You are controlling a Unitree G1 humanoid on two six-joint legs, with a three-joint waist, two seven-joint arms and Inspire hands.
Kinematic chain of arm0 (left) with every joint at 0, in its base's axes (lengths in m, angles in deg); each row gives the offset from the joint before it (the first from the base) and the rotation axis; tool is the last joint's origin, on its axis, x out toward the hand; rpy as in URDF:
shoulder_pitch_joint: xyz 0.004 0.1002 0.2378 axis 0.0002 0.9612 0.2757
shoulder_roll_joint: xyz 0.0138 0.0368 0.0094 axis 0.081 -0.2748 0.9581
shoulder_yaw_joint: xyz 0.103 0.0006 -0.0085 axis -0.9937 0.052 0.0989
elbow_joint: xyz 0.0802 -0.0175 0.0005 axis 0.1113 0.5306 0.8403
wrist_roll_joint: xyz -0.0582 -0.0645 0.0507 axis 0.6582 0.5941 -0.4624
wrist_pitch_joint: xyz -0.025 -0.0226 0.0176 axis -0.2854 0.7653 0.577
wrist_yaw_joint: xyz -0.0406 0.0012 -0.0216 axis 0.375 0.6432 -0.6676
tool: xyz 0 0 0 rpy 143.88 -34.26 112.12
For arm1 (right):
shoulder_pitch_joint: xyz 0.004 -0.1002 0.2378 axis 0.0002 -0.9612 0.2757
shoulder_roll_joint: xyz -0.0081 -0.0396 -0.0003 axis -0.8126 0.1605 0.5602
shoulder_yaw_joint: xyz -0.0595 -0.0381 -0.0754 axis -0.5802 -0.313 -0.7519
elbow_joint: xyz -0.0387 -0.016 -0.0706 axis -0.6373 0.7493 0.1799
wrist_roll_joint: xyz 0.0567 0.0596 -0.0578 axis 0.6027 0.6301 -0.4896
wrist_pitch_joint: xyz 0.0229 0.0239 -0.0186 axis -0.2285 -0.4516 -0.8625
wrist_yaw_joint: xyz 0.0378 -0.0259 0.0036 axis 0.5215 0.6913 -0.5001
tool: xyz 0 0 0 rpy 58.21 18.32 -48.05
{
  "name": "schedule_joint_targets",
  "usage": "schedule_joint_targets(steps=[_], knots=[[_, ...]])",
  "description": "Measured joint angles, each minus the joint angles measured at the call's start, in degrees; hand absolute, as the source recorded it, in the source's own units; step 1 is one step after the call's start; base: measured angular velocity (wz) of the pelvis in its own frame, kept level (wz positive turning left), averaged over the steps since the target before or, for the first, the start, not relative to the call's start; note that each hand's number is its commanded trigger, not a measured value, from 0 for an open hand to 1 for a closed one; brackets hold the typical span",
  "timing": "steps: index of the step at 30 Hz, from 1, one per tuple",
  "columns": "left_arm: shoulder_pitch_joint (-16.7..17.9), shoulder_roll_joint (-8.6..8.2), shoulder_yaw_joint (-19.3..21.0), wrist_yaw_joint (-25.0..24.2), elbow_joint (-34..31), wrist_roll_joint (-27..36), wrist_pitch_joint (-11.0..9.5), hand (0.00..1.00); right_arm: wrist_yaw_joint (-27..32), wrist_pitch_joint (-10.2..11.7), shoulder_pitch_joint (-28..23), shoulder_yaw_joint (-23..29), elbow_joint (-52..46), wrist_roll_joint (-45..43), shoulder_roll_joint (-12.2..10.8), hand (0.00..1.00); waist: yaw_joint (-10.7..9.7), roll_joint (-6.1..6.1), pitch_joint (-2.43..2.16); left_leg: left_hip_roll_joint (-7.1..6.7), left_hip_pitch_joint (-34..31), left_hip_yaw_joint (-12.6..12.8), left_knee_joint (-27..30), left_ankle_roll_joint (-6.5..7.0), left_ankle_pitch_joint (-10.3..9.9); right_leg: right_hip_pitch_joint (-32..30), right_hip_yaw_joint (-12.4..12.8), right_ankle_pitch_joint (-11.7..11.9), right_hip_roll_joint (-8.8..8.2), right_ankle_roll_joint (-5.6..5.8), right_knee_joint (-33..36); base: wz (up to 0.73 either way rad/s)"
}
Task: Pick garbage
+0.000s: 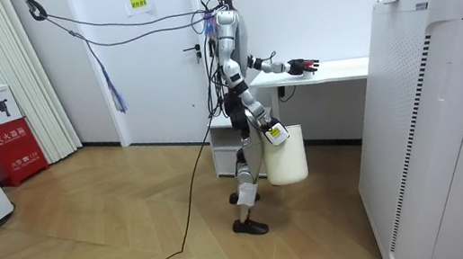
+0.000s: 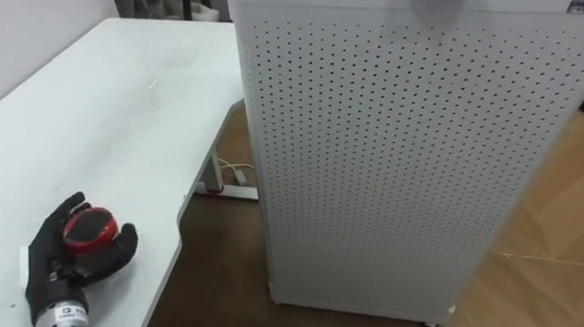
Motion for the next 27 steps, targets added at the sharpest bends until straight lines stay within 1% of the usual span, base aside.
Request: schedule_joint_targets(steps=[2,6,10,15,18,21,23,24,26,27], knots=[[-0.3,0.06,0.0,0.0,0.2,0.0,0.6,1.0,0.0,-0.2,0.0,-0.1,0.0,0.0,0.0,1.0,0.0,0.0,0.0,0.0,0.0,0.0,0.0,0.0,0.0,0.0,0.0,0.0,0.0,0.0,0.0,0.0],[-0.4,0.04,-0.4,0.1,0.6,-0.1,0.7,1.0,0.0,-0.3,0.0,0.0,0.0,0.1,0.0,1.0,-0.1,0.0,0.0,0.08,0.0,0.1,-0.1,0.0,0.0,0.0,0.0,0.0,0.06,0.0,-0.1,0.0],[-1.2,0.04,-0.6,0.7,1.8,0.0,0.7,1.0,0.0,-0.3,0.0,-0.1,0.0,0.1,0.0,1.0,-0.1,0.03,0.01,0.17,0.0,0.2,-0.1,0.0,0.0,0.0,0.0,0.0,0.15,0.0,-0.1,0.0],[-1.3,-0.22,-0.8,0.7,1.8,0.0,0.7,1.0,0.0,-0.3,0.4,0.0,0.4,0.1,0.0,1.0,-0.3,0.23,0.11,0.2,0.0,0.1,-0.1,-0.01,0.0,0.0,0.0,0.0,0.18,0.0,-0.1,0.0],[-1.5,-0.42,-1.9,0.7,1.6,0.0,0.7,1.0,0.1,-0.3,1.0,0.0,0.7,0.3,0.0,1.0,-0.5,0.38,0.11,0.19,-0.5,0.0,0.0,-0.02,0.0,-0.3,-0.2,0.0,0.17,-0.01,0.0,0.01],[-2.1,-0.76,-3.2,0.4,1.4,-0.4,0.7,1.0,0.5,-0.3,1.9,0.0,0.8,0.5,0.0,1.0,-0.1,0.66,-0.02,0.2,-1.3,0.1,0.1,-0.07,0.0,-1.3,-0.2,0.1,0.18,-0.22,0.0,0.0],[-1.6,-1.63,-4.0,-0.2,-0.6,-0.8,1.1,1.0,0.6,-0.3,2.4,0.1,1.0,0.5,-0.1,1.0,0.0,0.83,-0.13,0.26,-1.7,0.1,0.1,-0.08,0.0,-1.6,-0.3,0.2,0.19,-0.24,0.1,0.0],[-1.3,-1.78,-4.2,-0.3,-1.7,-1.3,1.2,1.0,0.7,-0.3,2.5,0.1,0.9,0.5,-0.1,1.0,-0.1,0.86,-0.19,0.26,-2.0,0.0,0.2,-0.1,0.1,-1.9,-0.4,0.2,0.18,-0.24,0.1,0.03],[-0.6,-1.97,-6.3,-0.8,-6.4,-1.4,1.7,1.0,0.9,-0.3,3.0,0.1,0.7,0.5,-0.1,1.0,0.0,0.88,-0.2,0.27,-2.9,0.0,0.2,-0.16,0.1,-2.9,-0.1,0.2,0.18,-0.25,0.2,0.0],[-0.6,-1.97,-6.9,-1.0,-7.5,-1.4,1.8,1.0,0.9,-0.3,3.1,0.1,0.7,0.5,-0.1,1.0,0.1,0.88,-0.2,0.27,-3.1,-0.1,0.2,-0.16,0.1,-3.1,-0.1,0.2,0.18,-0.25,0.2,-0.03]])
